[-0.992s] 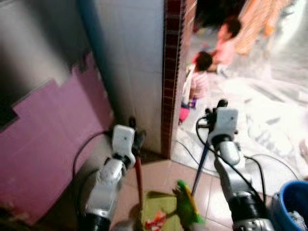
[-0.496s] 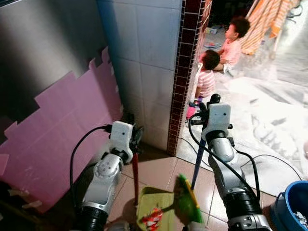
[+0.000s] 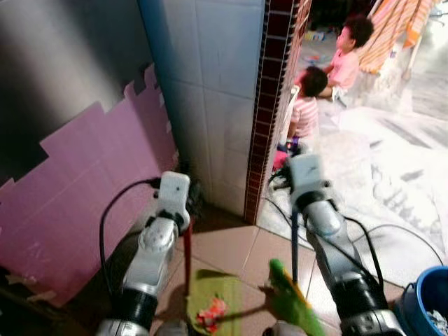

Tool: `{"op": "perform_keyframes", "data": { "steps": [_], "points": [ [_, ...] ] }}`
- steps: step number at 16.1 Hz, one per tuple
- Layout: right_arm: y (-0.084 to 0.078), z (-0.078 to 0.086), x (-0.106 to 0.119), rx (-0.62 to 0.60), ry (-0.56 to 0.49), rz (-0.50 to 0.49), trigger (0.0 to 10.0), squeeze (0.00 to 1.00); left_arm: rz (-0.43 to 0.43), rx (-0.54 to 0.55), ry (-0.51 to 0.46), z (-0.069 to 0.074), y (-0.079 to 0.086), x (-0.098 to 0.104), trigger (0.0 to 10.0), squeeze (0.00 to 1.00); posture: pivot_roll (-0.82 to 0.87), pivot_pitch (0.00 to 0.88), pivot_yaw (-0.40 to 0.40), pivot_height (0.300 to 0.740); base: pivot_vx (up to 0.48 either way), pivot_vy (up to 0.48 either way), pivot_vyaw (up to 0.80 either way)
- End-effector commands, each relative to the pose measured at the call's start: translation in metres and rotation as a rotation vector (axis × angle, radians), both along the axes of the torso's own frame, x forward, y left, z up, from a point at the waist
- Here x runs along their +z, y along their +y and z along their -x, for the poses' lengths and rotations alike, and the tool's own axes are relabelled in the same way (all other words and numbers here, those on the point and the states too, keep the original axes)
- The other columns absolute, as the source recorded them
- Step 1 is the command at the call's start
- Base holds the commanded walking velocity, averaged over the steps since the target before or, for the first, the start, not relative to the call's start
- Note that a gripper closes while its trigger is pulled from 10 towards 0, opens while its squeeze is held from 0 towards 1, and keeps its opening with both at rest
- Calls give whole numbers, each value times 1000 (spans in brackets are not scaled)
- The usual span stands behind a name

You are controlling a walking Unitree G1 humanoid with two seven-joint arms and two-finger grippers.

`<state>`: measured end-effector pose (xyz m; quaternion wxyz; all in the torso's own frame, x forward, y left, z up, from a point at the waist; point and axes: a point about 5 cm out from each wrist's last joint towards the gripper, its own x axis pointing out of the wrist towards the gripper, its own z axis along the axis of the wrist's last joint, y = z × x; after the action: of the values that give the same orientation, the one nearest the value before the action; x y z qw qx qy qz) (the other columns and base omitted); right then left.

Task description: Sweep floor

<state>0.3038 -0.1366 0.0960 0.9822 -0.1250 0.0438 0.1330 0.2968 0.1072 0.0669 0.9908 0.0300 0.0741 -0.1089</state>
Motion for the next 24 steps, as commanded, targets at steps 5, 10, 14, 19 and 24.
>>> {"op": "perform_keyframes", "data": {
  "steps": [5,10,14,19,24],
  "points": [
    [7,12,14,213,42,-43,10000,0,-25,38,-40,-9,0,3,10000,0,-78,0,62,740,0,0,0],
    [0,-6,56,167,-111,-181,10000,0,0,-75,0,-9,-28,-5,10000,0,-88,0,56,740,0,0,0],
    [2,-3,44,161,-40,-152,10000,0,-1,-130,17,-10,-43,-9,10000,0,-88,0,52,740,0,0,0],
    [2,-12,94,238,-180,-279,10000,0,-16,-182,47,-8,-54,-16,10000,0,-106,0,57,740,0,0,0],
    [-13,-22,141,300,-312,-342,10000,0,-15,-178,44,-11,-53,-17,10000,0,-101,0,54,740,0,0,0]
  ]
}}
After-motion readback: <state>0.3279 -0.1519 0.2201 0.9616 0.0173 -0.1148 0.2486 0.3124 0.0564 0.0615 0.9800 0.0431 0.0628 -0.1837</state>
